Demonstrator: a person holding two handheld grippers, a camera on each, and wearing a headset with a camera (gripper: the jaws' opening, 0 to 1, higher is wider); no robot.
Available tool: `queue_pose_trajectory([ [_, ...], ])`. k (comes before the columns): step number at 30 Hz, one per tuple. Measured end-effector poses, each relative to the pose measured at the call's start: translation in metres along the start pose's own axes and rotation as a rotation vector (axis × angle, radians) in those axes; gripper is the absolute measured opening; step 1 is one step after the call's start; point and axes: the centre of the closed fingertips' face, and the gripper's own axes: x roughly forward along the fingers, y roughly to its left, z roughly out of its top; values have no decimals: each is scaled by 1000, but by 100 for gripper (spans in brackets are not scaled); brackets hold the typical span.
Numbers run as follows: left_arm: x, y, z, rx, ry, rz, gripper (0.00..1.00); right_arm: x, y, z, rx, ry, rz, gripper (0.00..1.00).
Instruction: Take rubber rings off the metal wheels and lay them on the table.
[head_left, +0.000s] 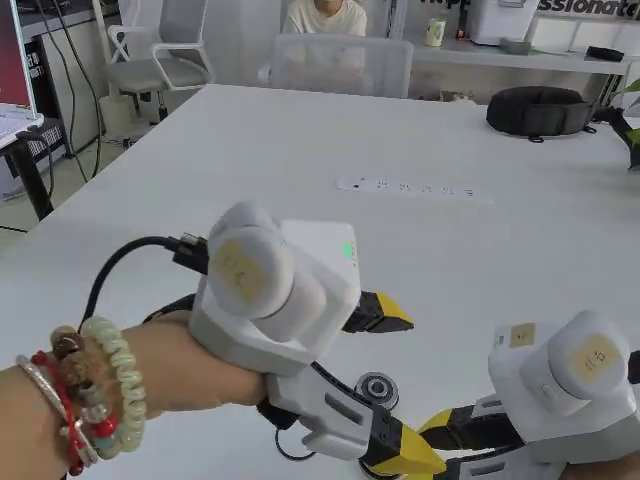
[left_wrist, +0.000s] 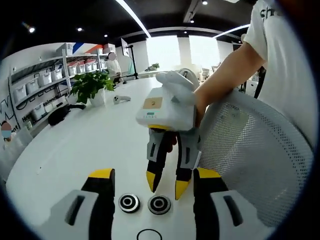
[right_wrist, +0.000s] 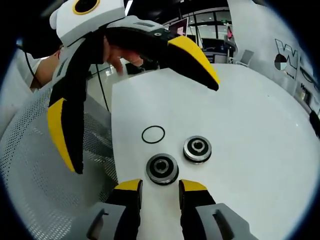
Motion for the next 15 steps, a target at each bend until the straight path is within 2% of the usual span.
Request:
queue_pose_trajectory([
  [3, 3, 6, -2, -35, -37, 9, 53, 0, 0, 0, 7, -2, 2, 27],
  [4, 4, 9, -2, -75, -65, 18, 52, 0, 0, 1, 6, -3, 2, 27],
  [6, 5, 14, -7, -131, -92, 29, 50, 0, 0, 2, 5, -9, -2, 27],
  [9, 8, 14, -15, -199, -130, 51, 48, 1, -1, 1, 14, -12, -3, 28],
  [11, 9, 13, -23, -210, -118, 56, 44, 0, -2, 1, 13, -11, -8, 28],
  [14, 12, 11, -33, -177, -87, 61, 36, 1, -3, 1, 18, -20, -11, 29],
  [15, 13, 13, -39, -208, -64, 79, 33, 1, -3, 2, 20, -26, -11, 30],
])
